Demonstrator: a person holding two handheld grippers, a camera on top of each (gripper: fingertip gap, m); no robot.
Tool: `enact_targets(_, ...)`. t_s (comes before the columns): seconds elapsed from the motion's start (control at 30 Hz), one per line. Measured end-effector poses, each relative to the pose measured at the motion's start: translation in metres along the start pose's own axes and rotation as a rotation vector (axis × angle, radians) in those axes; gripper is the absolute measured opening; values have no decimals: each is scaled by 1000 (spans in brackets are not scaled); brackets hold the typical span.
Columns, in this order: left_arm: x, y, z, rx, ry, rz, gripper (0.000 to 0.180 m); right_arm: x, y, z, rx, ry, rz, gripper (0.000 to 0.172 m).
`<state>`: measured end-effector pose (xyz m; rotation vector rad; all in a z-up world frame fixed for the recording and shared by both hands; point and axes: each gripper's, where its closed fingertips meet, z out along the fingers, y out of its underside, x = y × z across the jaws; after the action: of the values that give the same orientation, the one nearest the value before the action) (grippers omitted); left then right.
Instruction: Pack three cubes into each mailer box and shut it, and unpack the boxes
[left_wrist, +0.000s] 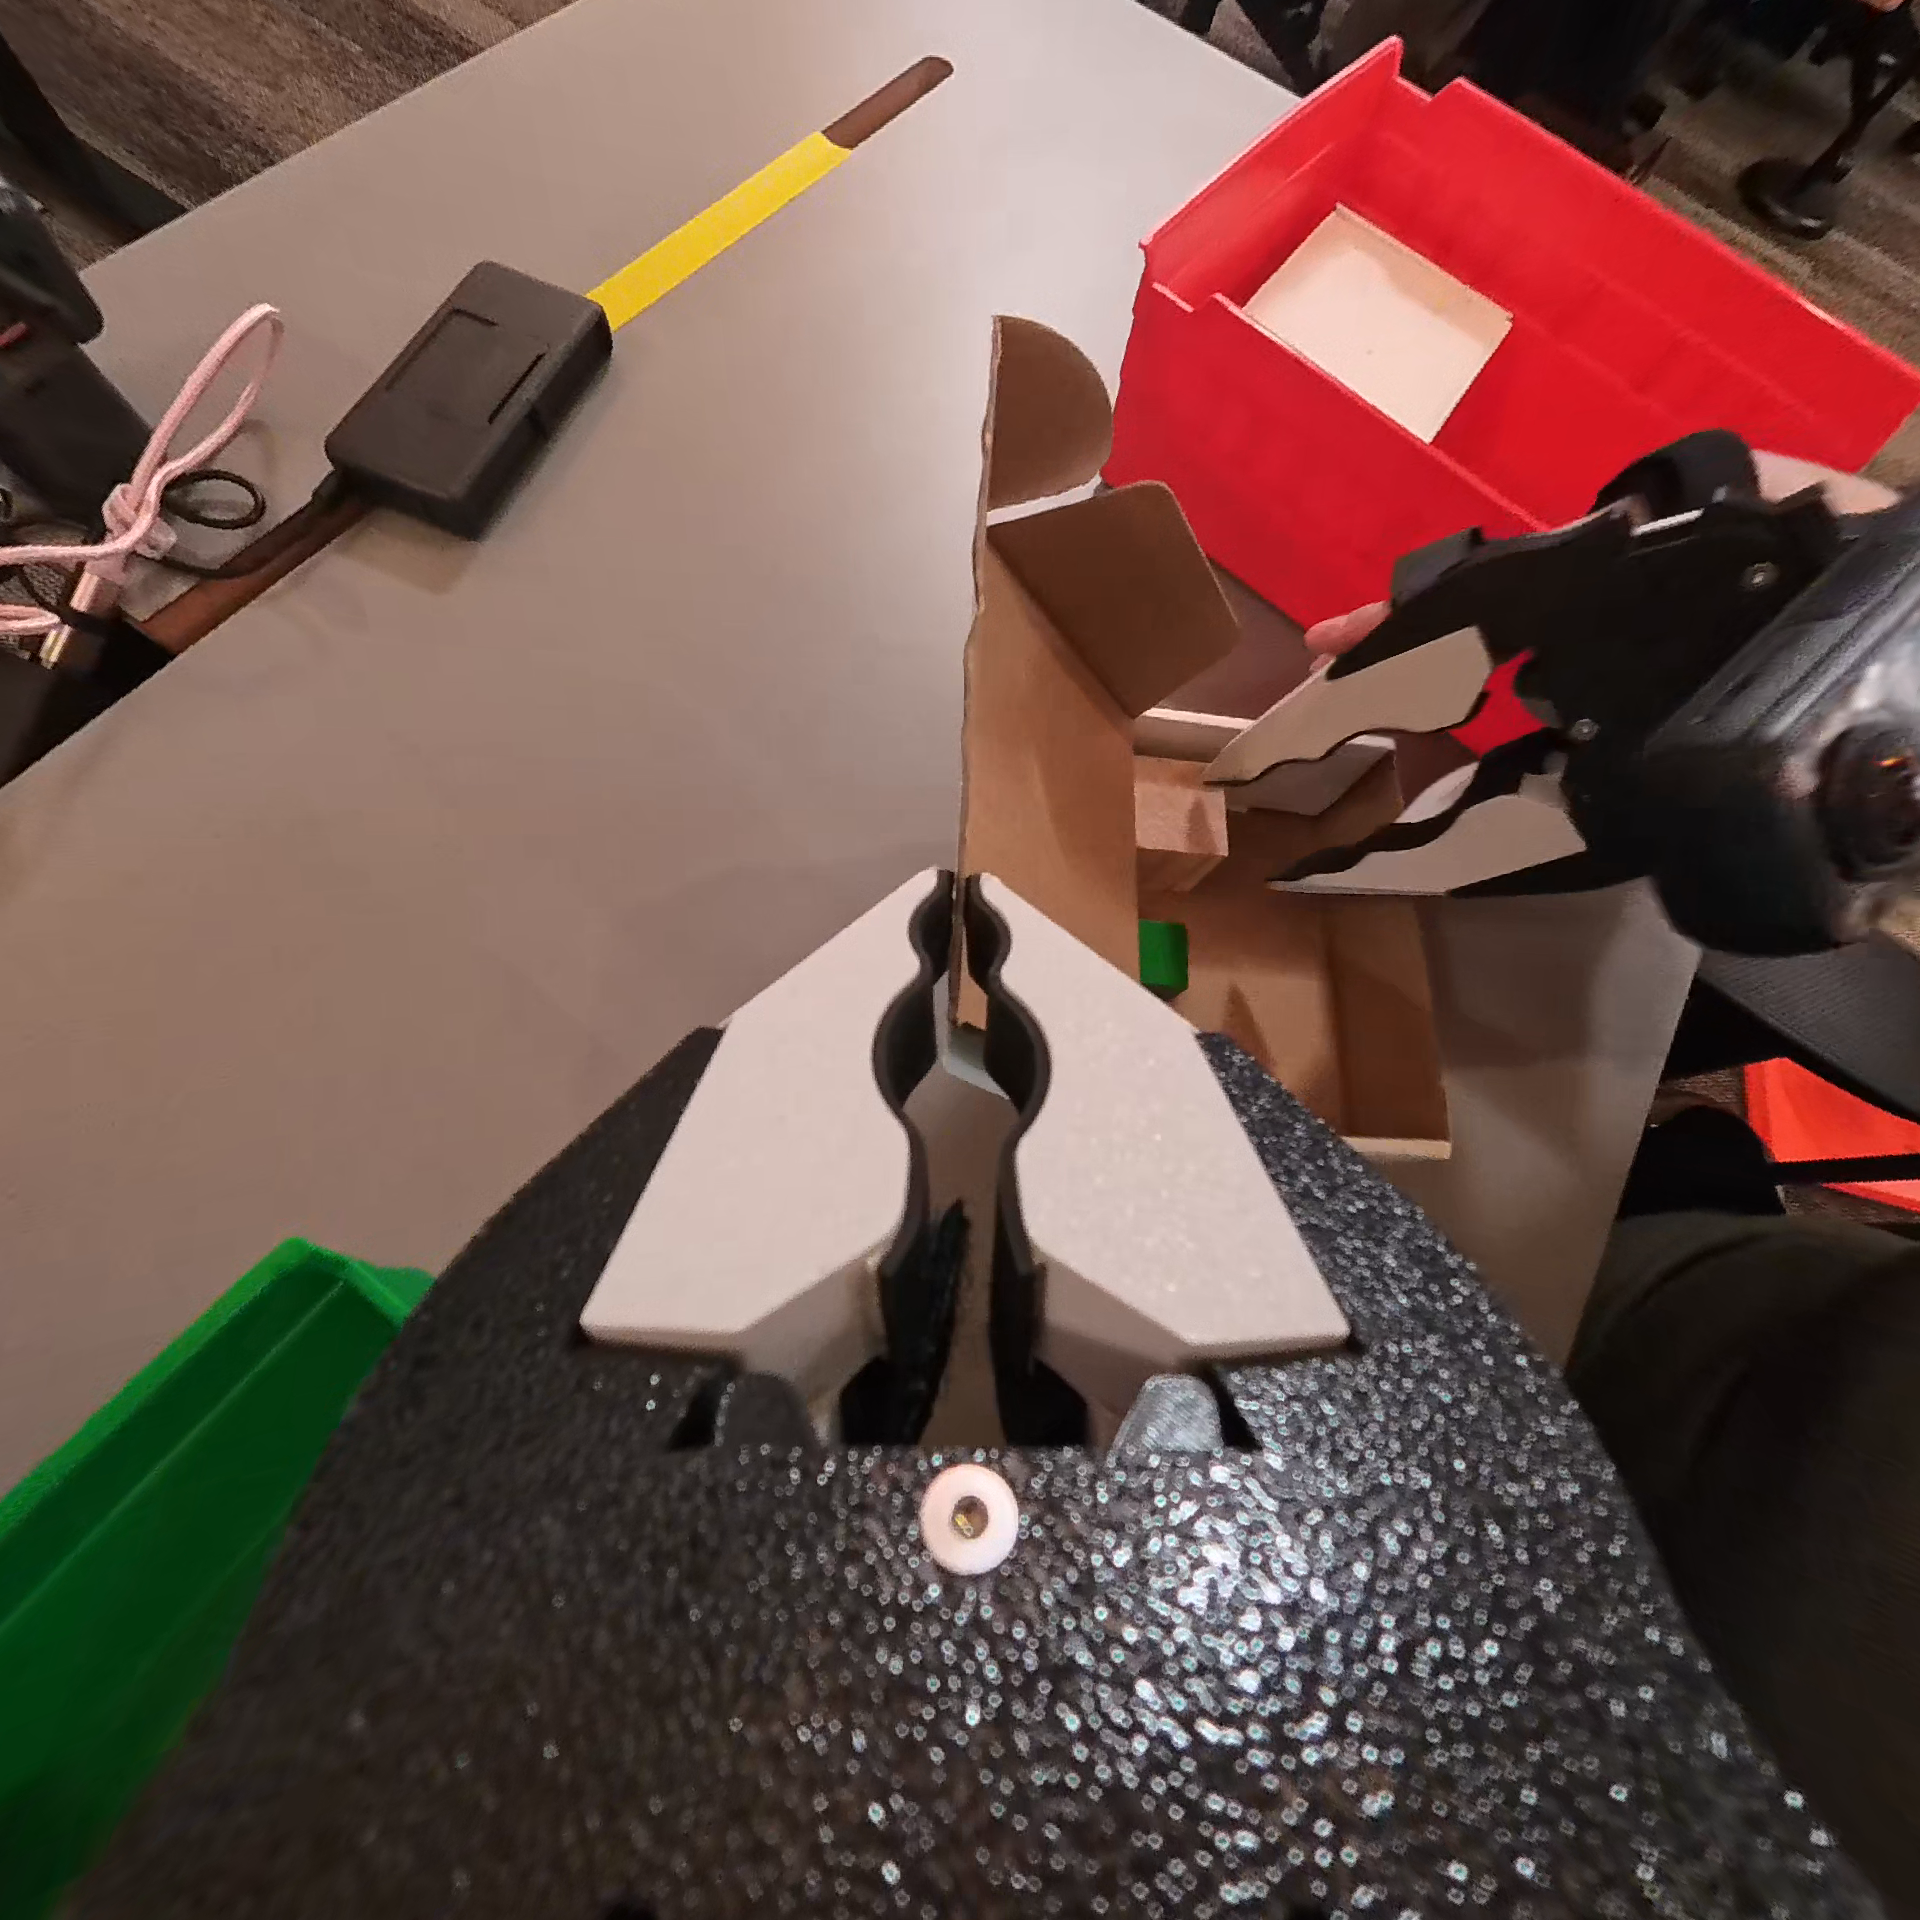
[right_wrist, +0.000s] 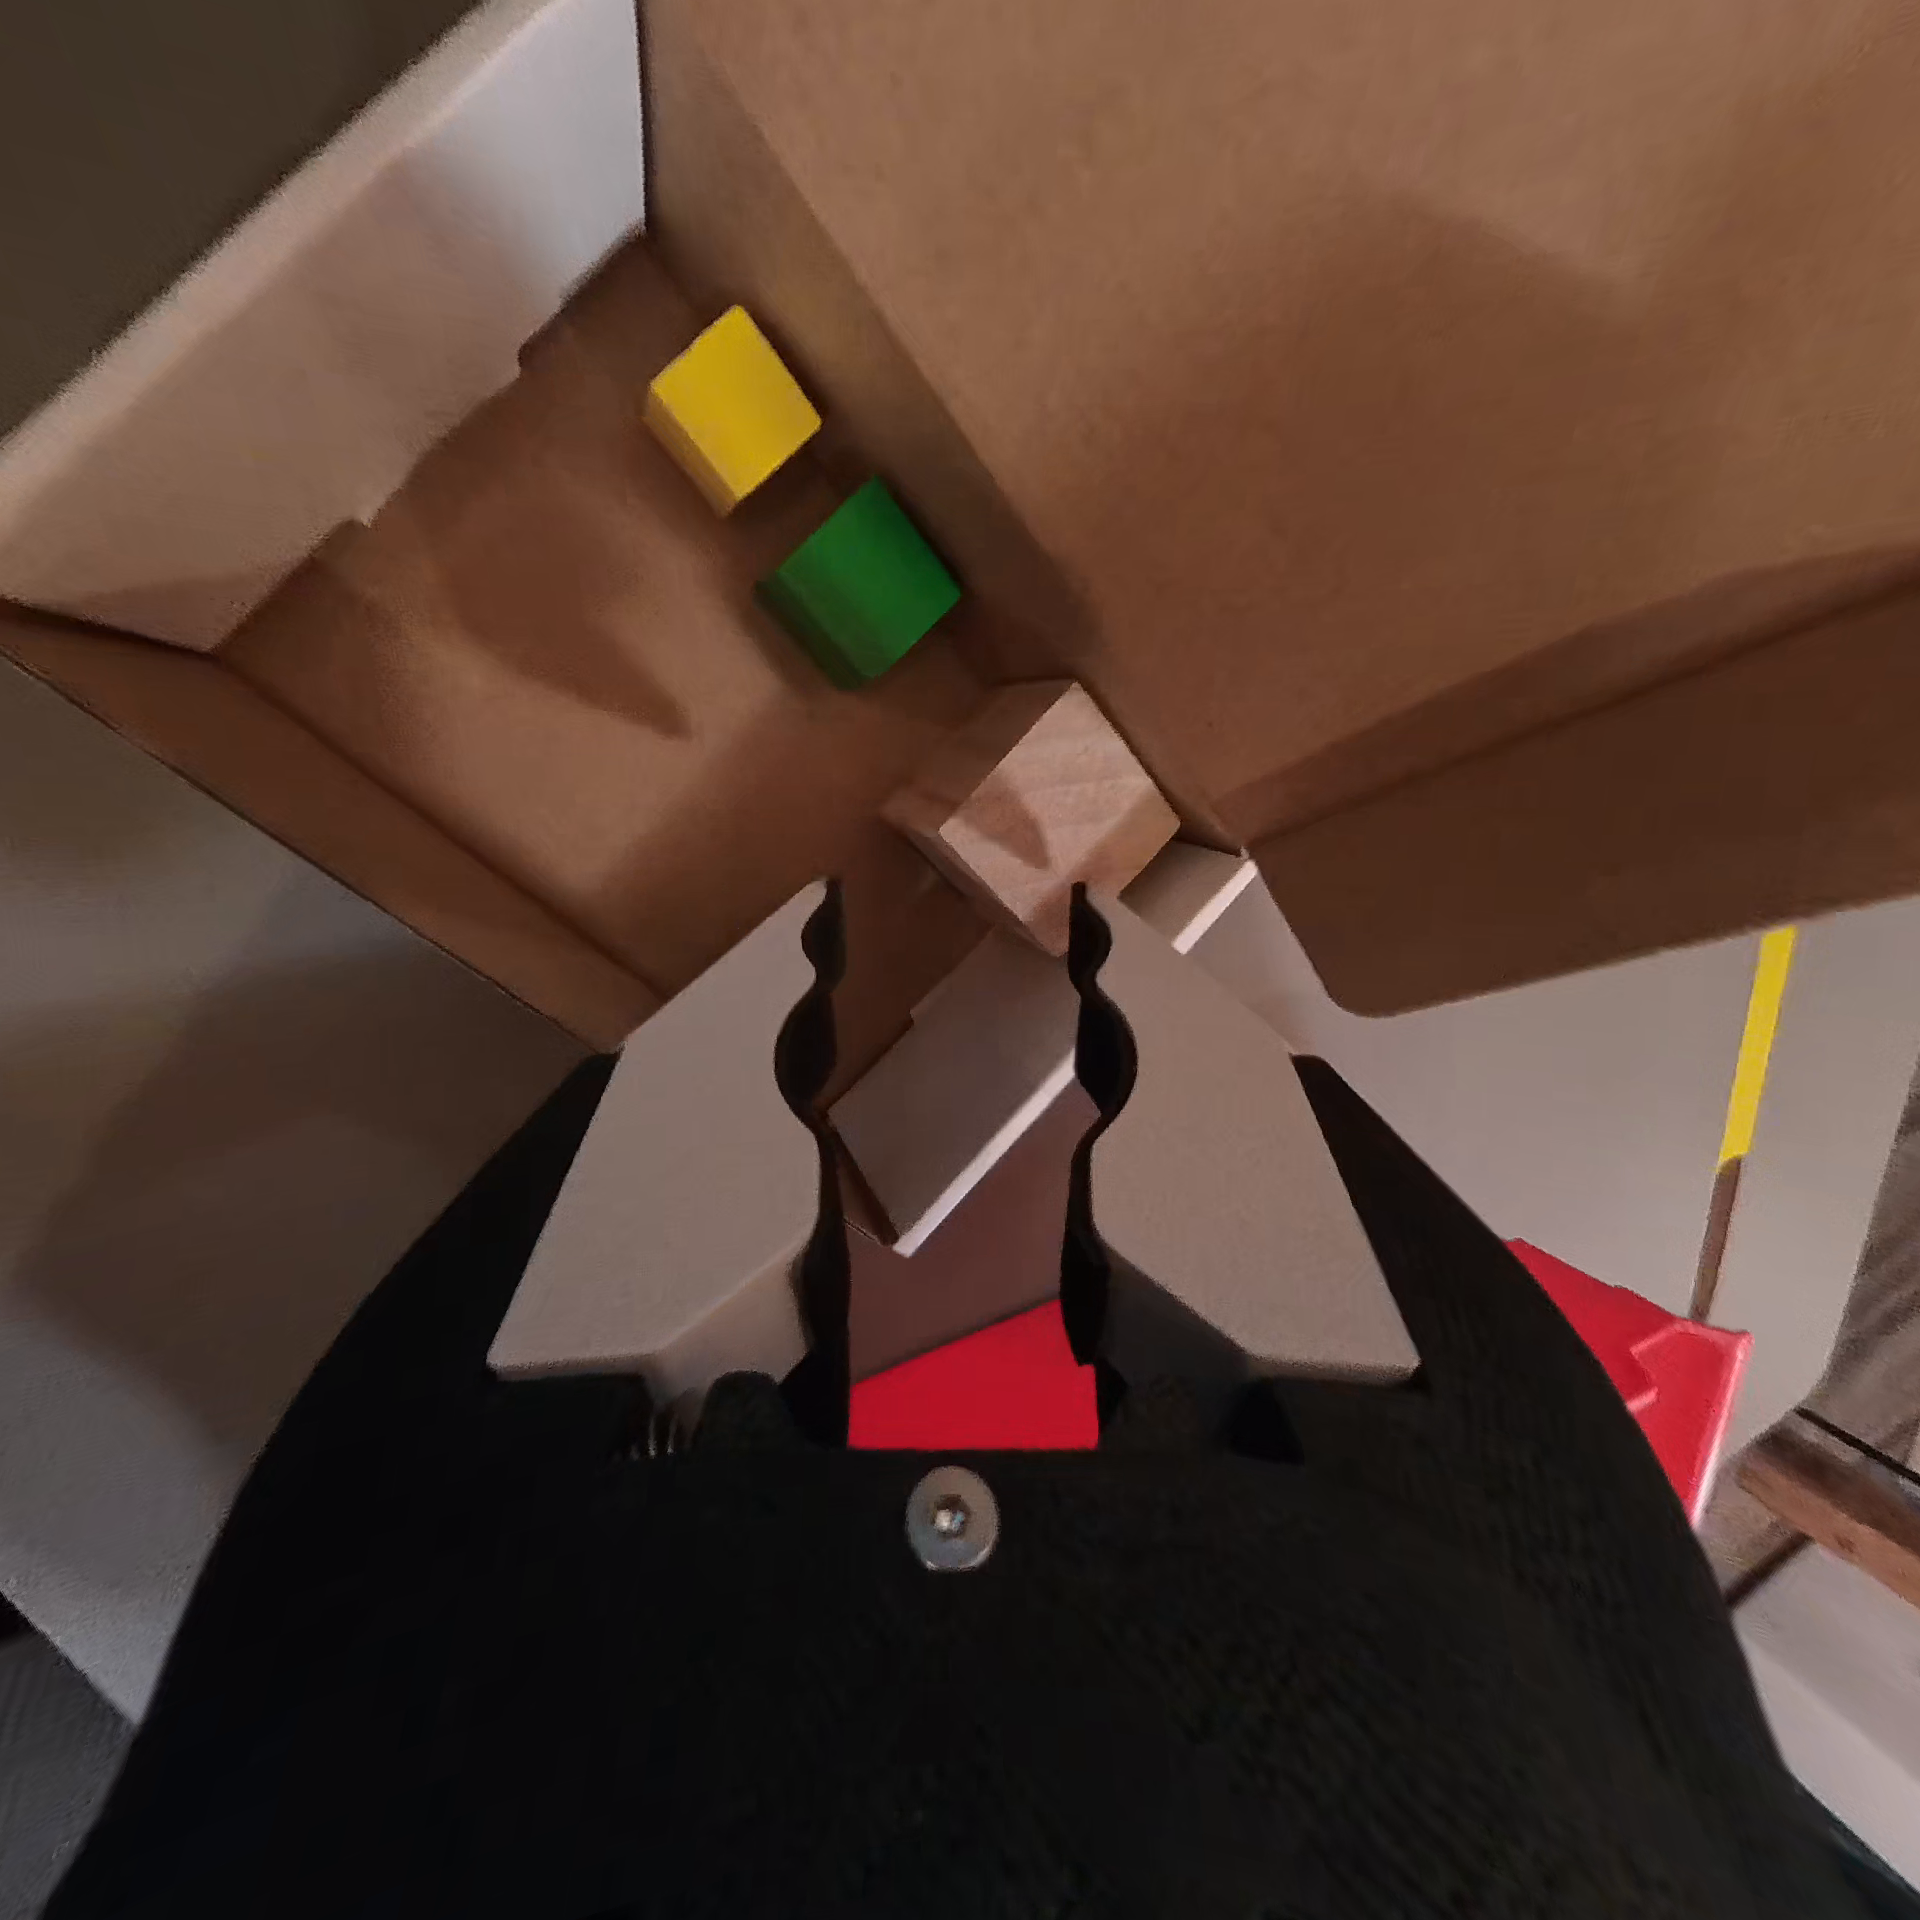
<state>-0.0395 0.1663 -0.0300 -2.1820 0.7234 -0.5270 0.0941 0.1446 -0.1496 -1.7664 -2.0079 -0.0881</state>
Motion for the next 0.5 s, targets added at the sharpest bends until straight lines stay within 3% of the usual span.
enact_targets(0.03, 0, 0, 0, 1, 0, 1, 0, -2, 3, 3, -22, -12, -16, 42)
enact_targets(0.23, -1, -3, 2, 10, -1, -15, 0, -13, 7, -4, -62, -90, -102, 37)
enact_targets(0.3, -1, -2, 2, 8, -2, -11, 0, -22, 8, -12, -65, -170, -135, 26)
enact_targets(0.5, 0, -2, 2, 3, -3, -3, 0, 7, -6, -5, -27, -90, -158, 54)
